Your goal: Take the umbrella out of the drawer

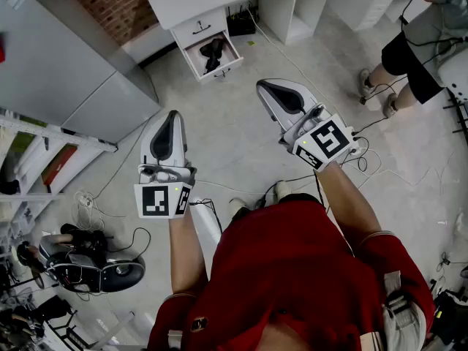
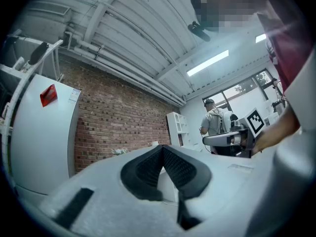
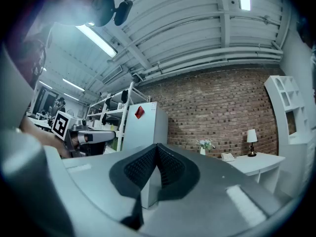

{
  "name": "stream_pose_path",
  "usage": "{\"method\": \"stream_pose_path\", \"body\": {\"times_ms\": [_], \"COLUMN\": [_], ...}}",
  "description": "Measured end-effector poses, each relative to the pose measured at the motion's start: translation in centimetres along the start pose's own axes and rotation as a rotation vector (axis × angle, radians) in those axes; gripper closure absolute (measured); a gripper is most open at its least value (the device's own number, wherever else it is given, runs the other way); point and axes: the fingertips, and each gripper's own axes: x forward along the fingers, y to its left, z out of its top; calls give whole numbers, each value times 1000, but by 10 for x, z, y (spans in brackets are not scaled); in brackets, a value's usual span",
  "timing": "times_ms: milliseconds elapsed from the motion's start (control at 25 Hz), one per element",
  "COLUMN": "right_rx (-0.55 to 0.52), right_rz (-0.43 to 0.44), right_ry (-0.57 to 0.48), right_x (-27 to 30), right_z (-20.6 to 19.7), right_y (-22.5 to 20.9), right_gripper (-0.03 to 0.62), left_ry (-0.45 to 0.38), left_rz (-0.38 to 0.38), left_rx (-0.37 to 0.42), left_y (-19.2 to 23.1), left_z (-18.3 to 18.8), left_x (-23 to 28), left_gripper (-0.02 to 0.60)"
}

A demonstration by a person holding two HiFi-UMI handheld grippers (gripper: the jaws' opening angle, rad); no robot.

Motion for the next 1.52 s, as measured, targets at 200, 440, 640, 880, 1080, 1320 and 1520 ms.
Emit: {"method": "stream_pose_path", "body": {"times_ms": [200, 440, 640, 880, 1080, 1320, 1520], "right_rx": [36, 57, 28, 20, -5, -57, -38], "right_rz": [15, -45, -66, -89, -56, 8, 56], "right_ry": [-17, -4, 51, 68, 71, 58, 61], "right_x": [9, 18, 21, 32, 59, 107, 137], "right_z": [0, -7, -19, -31, -43, -63, -92], "right_y": [23, 40, 49, 18, -30, -140, -244], "right_gripper": [582, 582, 582, 582, 582, 582, 582], "left_ry": [-5, 0, 4, 16, 37, 82, 131], "left_rz": [3, -26, -45, -45, -21, 24, 64], "left_rx": [-12, -30, -65, -67, -43, -5, 16], "left_y": [19, 44, 58, 67, 80, 94, 94], "left_z": [-2, -12, -28, -40, -52, -87, -124], "left_x": [-21, -42, -40, -14, 32, 134, 239], "left_gripper": [577, 575, 576, 576, 575, 576, 576]}}
